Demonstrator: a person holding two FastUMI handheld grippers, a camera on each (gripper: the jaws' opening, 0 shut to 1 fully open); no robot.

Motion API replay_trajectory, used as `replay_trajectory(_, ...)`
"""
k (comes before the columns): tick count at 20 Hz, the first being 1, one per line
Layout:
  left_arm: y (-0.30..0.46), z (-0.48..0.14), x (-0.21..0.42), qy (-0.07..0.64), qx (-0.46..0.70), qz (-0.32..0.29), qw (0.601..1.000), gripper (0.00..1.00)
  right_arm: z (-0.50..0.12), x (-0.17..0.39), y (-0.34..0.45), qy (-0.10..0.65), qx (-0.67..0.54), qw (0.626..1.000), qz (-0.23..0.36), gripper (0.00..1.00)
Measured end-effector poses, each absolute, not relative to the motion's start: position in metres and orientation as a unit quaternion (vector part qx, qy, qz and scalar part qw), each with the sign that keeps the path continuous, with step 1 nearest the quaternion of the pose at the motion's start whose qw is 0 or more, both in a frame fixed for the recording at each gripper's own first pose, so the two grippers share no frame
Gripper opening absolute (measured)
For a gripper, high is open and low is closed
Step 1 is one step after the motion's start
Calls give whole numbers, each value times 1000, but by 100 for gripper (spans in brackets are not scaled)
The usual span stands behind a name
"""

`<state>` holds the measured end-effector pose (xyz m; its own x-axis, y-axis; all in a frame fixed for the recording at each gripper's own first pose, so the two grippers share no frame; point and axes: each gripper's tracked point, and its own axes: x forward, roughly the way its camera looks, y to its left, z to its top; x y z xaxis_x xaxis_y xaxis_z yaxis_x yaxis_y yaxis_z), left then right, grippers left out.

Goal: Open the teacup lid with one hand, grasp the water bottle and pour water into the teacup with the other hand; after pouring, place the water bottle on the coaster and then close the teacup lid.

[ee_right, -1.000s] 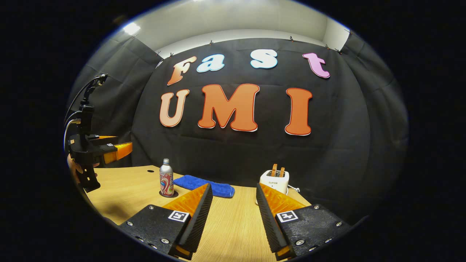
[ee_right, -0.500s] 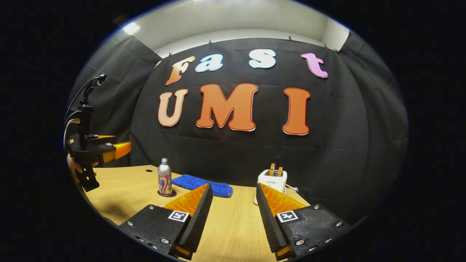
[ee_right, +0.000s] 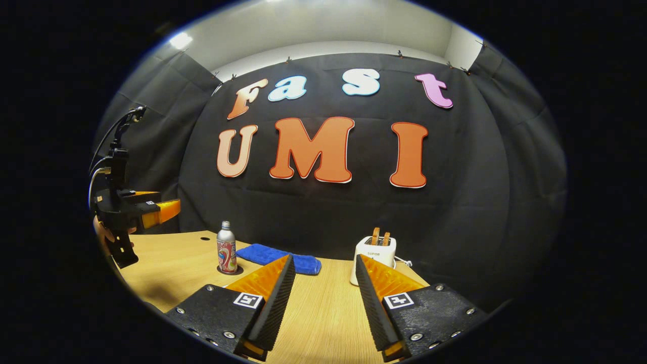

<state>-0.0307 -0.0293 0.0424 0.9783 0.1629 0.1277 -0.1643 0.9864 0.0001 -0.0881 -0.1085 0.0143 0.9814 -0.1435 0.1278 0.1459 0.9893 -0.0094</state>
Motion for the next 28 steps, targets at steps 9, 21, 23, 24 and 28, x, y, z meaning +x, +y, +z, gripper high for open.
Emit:
replay_trajectory(9,-21,36,-26,-58,-8,90,994,100,16,-89,-113,-63,-9,995,-79,72)
replay_trajectory(21,-14,39,-25,-60,-12,97,993,98,24,-94,-116,-69,-11,994,-83,72)
replay_trajectory(23,-15,40,-26,-60,-12,96,993,98,24,-95,-117,-69,-10,994,-85,72)
replay_trajectory(24,-15,41,-25,-60,-14,95,994,98,24,-96,-117,-69,-9,994,-85,72)
replay_trajectory(28,-13,37,-24,-56,-15,100,993,100,22,-97,-117,-68,-10,994,-86,72)
